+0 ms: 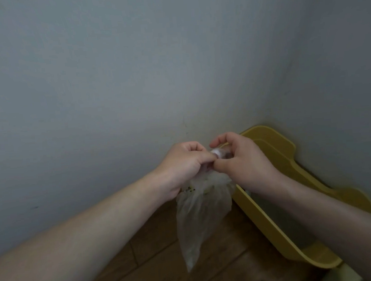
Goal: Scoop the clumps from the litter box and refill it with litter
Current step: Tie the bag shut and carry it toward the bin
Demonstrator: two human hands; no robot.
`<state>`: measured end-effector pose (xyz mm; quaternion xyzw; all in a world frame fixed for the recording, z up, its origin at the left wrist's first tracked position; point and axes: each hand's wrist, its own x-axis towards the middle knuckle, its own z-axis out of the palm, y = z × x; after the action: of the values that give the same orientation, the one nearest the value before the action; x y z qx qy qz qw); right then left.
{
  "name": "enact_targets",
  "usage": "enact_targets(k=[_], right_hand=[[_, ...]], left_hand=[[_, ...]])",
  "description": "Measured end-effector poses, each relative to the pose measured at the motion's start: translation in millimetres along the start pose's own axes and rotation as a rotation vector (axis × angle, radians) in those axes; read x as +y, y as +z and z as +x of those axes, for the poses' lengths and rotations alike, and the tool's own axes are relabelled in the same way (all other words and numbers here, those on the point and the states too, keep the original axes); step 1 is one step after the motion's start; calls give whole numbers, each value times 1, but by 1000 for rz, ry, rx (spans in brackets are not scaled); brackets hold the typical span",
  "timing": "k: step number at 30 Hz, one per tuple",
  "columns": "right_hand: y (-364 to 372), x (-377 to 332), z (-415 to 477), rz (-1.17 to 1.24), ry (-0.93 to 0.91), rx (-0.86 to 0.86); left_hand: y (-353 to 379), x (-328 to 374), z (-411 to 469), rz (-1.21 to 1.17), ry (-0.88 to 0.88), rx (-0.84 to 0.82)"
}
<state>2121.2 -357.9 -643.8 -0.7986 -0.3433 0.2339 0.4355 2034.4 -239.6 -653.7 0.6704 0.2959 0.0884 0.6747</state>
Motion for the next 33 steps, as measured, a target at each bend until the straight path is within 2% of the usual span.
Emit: enact_targets(k=[4, 7, 12, 18, 21, 25, 29, 33], right_hand=[[1, -3, 0, 97, 46, 11], [0, -6, 2, 99, 64, 56], [3, -13, 7, 171, 73, 137], [9, -45, 16, 354, 26, 194], [4, -76, 18, 398, 23, 175], [-21, -138, 11, 393, 47, 120], [-57, -225, -7, 380, 89, 90], [-101, -331, -32, 318, 57, 47]], left_hand=[[-20, -5, 1, 1, 89, -45], [-39, -27, -3, 160, 104, -39], [-45, -66, -21, 401, 70, -154], [-42, -79, -24, 394, 167, -33], [-49, -54, -31, 373, 194, 35], [-62, 1, -56, 311, 181, 49], [-72, 85, -102, 222, 131, 113], [-80, 185, -158, 187, 91, 254]])
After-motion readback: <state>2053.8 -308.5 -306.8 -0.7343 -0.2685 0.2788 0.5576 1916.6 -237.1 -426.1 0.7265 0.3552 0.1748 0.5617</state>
